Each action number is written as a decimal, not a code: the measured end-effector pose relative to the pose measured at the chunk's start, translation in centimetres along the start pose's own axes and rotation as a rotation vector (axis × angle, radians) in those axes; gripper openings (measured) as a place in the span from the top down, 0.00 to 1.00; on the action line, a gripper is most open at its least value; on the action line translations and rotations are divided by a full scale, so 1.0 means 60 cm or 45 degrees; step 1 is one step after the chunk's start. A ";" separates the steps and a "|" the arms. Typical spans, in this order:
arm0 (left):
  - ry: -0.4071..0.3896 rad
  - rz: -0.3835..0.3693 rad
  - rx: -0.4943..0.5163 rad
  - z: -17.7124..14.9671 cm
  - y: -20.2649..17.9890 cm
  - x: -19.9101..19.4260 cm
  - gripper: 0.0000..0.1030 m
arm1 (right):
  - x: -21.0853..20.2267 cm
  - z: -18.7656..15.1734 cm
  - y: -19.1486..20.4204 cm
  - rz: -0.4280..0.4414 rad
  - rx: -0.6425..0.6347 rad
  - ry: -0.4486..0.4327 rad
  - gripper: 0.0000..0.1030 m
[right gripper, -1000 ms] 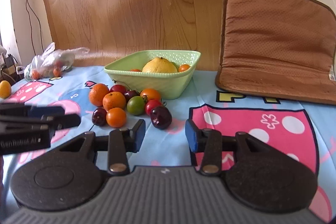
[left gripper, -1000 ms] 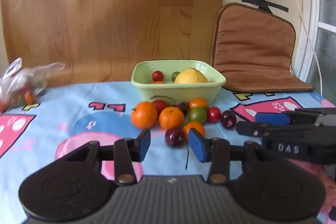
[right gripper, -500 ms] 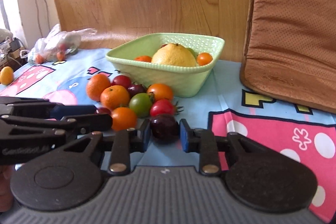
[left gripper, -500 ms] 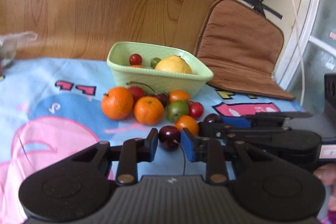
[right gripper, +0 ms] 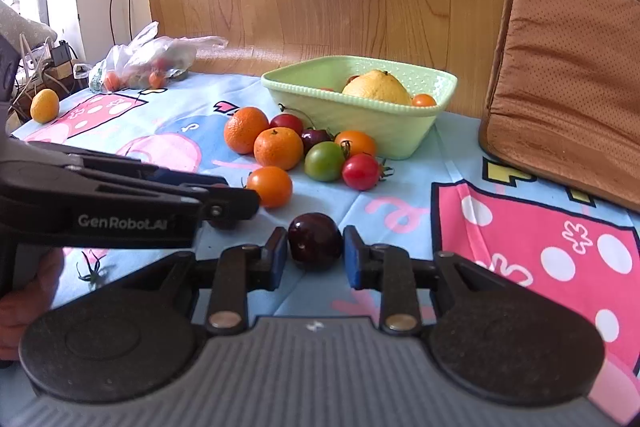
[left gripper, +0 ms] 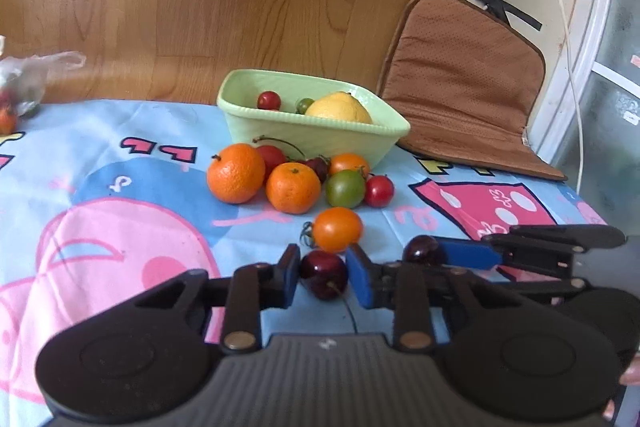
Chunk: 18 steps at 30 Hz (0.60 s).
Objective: Organize fruits
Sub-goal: 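Carry both cherries over the bowl and open both grippers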
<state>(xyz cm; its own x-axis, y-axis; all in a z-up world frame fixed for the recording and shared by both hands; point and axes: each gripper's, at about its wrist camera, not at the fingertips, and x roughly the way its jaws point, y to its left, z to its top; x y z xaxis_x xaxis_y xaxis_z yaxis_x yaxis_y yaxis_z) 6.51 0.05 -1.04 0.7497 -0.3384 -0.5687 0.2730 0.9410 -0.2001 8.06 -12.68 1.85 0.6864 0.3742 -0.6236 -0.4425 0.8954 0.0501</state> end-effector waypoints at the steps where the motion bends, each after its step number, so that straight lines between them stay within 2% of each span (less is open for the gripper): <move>1: -0.005 -0.002 -0.002 -0.004 0.000 -0.007 0.75 | 0.000 0.000 0.001 0.000 0.000 0.000 0.69; 5: -0.032 -0.057 -0.058 -0.010 0.007 -0.043 0.75 | -0.012 -0.005 0.001 0.011 0.008 -0.051 0.70; 9: -0.138 -0.033 0.000 0.059 0.004 -0.045 0.75 | -0.019 0.021 -0.005 0.035 0.038 -0.160 0.70; 13: -0.188 -0.007 0.014 0.151 0.012 0.014 0.75 | 0.008 0.089 -0.031 0.003 0.080 -0.278 0.70; 18: -0.101 0.016 -0.079 0.210 0.045 0.120 0.75 | 0.084 0.151 -0.081 -0.054 0.164 -0.278 0.70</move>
<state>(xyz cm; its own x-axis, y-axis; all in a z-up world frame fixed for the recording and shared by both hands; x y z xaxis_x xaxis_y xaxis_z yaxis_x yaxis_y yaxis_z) 20.22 0.08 4.39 0.7988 -0.3235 -0.5073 0.2272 0.9429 -0.2435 18.90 -12.94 5.51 0.8173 0.3664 -0.4448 -0.3430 0.9295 0.1354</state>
